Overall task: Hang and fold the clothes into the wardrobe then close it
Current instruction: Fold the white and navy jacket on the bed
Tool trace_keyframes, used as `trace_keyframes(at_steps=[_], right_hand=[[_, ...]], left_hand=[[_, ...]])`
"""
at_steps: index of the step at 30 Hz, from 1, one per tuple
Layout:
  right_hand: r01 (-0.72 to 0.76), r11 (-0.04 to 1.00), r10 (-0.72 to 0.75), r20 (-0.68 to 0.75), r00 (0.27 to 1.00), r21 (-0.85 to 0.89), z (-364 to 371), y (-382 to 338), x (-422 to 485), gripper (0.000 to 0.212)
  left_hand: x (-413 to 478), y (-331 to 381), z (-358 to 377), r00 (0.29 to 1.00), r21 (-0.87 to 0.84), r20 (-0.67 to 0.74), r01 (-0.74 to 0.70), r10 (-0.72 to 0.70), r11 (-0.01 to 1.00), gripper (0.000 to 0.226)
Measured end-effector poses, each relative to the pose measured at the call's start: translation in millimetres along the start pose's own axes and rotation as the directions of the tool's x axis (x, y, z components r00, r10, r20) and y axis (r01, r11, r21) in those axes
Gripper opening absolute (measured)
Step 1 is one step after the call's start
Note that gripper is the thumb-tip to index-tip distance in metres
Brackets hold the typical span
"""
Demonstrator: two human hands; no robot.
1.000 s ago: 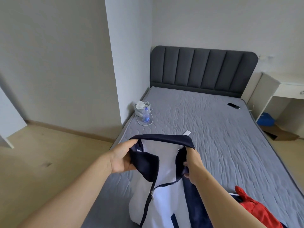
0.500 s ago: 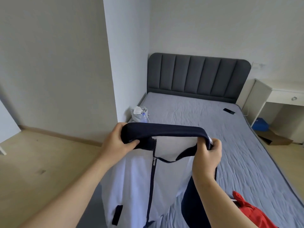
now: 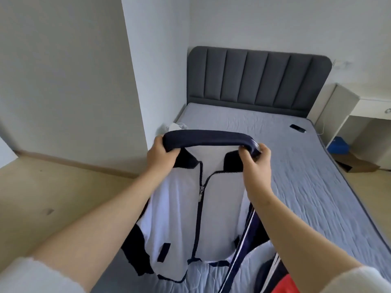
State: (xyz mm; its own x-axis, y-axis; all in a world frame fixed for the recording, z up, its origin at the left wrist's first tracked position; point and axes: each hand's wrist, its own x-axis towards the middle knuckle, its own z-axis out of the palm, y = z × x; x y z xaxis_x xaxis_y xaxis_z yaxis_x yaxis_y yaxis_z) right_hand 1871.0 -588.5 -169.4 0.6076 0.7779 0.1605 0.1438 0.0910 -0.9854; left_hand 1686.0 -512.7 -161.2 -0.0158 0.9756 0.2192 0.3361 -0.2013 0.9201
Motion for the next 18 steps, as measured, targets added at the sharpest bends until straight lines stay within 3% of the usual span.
trace_keyframes(at_steps=[2,4,5,9,13,18], right_hand=[[-0.015,0.944,0.092,0.219,0.971,-0.33,9,30,30,0.078],[0.005,0.81,0.187,0.267,0.945,-0.587,17,65,50,0.091],[-0.01,0.763,0.239,0.266,0.934,-0.647,21,85,54,0.091],[-0.131,0.713,0.442,0.296,0.847,-0.688,34,177,33,0.085],[-0.23,0.626,0.62,0.296,0.727,-0.745,34,271,-7,0.08],[-0.297,0.49,0.75,0.222,0.624,-0.819,31,375,-52,0.075]], left_hand=[[27,-30,26,0.951,0.047,0.278,0.131,-0.139,0.99,0.064],[39,-70,53,0.862,0.226,0.444,0.155,-0.243,0.962,0.093],[38,-91,65,0.821,0.292,0.495,0.151,-0.285,0.944,0.097],[14,-176,110,0.728,0.421,0.587,0.099,-0.354,0.902,0.084],[-21,-258,139,0.62,0.577,0.593,0.117,-0.514,0.808,0.072],[-69,-343,164,0.62,0.679,0.529,0.1,-0.579,0.727,0.052]])
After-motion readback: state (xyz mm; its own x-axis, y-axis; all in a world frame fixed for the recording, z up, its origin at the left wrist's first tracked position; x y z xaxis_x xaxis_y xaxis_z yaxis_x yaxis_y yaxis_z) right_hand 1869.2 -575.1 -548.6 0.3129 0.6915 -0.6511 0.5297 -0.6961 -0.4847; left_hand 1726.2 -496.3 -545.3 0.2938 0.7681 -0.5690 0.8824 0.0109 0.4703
